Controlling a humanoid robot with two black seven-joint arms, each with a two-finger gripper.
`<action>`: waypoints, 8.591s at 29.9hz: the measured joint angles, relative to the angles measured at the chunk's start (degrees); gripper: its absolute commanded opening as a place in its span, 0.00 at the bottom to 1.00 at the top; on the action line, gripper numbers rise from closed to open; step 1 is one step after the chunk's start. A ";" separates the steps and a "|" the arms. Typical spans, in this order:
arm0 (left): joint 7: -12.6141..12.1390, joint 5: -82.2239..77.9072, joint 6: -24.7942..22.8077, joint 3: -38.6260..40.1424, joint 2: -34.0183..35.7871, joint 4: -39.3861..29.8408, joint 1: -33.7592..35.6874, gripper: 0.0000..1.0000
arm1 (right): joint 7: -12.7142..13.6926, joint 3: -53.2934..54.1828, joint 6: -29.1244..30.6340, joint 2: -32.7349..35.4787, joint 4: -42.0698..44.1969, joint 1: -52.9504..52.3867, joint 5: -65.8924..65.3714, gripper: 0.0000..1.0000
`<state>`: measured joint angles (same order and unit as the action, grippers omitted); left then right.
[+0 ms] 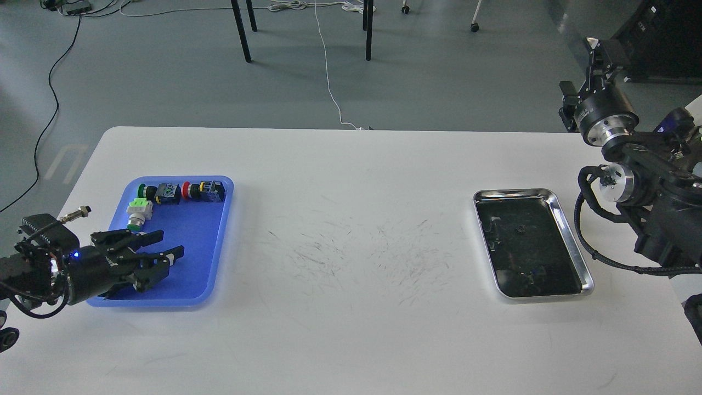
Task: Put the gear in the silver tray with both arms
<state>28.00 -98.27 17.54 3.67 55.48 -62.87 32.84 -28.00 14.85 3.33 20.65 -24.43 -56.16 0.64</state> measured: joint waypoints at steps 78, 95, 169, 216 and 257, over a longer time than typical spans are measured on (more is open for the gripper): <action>0.00 5.87 -9.27 0.77 -3.31 -7.74 15.72 0.12 | 0.00 0.00 0.02 0.18 0.17 -0.33 -1.70 0.94; 0.00 4.86 -13.49 -0.10 -30.68 -7.02 21.18 0.13 | 0.00 0.00 0.04 0.18 0.25 -2.02 -1.88 0.94; 0.00 3.39 -9.73 -2.64 -55.48 22.78 12.53 0.40 | 0.00 -2.46 -0.08 -0.15 1.05 -4.91 -4.18 0.94; 0.01 43.39 -22.56 10.76 -35.00 25.19 19.91 0.98 | 0.00 -7.94 3.44 13.78 -21.36 -9.44 -23.51 0.94; 0.00 74.27 -42.74 13.91 -28.95 37.20 20.33 0.98 | -0.01 -26.17 24.67 11.56 -39.08 -21.15 -98.58 0.91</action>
<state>28.00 -24.00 -25.21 17.58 26.53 -25.66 53.17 -28.01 -11.32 28.00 32.21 -63.51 -77.32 -97.94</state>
